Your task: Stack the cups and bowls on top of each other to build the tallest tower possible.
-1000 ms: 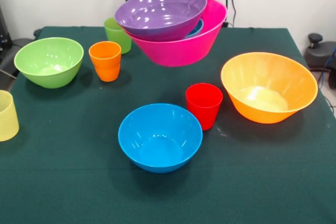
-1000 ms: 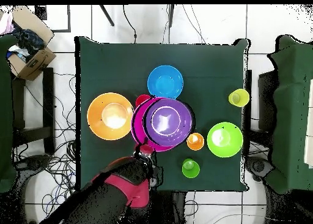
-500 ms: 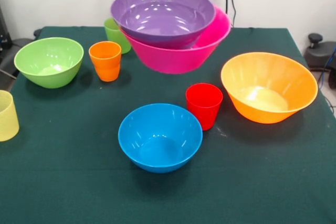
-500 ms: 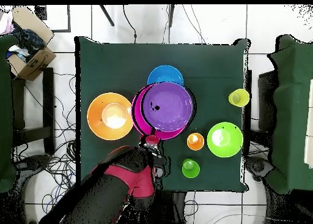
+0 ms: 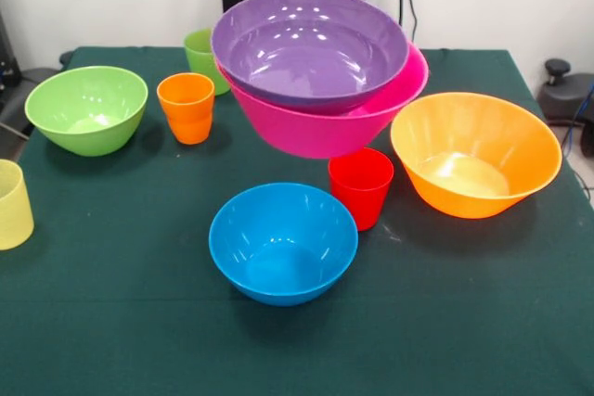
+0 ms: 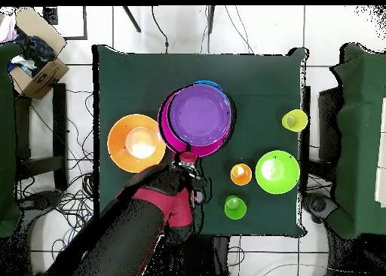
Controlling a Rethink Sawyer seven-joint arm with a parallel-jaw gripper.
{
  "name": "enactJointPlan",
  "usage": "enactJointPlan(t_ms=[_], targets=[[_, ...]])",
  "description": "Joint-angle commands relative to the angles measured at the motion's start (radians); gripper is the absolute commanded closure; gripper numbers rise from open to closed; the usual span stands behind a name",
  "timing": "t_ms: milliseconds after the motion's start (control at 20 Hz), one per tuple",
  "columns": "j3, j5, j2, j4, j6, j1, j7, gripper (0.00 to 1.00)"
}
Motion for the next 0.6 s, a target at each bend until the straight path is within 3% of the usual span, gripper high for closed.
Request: enactJointPlan(t_ms=[50, 200, 350, 600], targets=[[0.159, -0.017, 0.006, -0.140, 0.037, -0.052, 0.096, 1.00], [0.168, 0.023, 0.011, -0.163, 0.026, -0.075, 0.071, 1.00], [0.194, -0.002, -0.002, -0.167, 0.026, -0.098, 0.118, 1.00], [0.202, -0.005, 0.001, -0.189, 0.005, -0.123, 0.090, 1.00]])
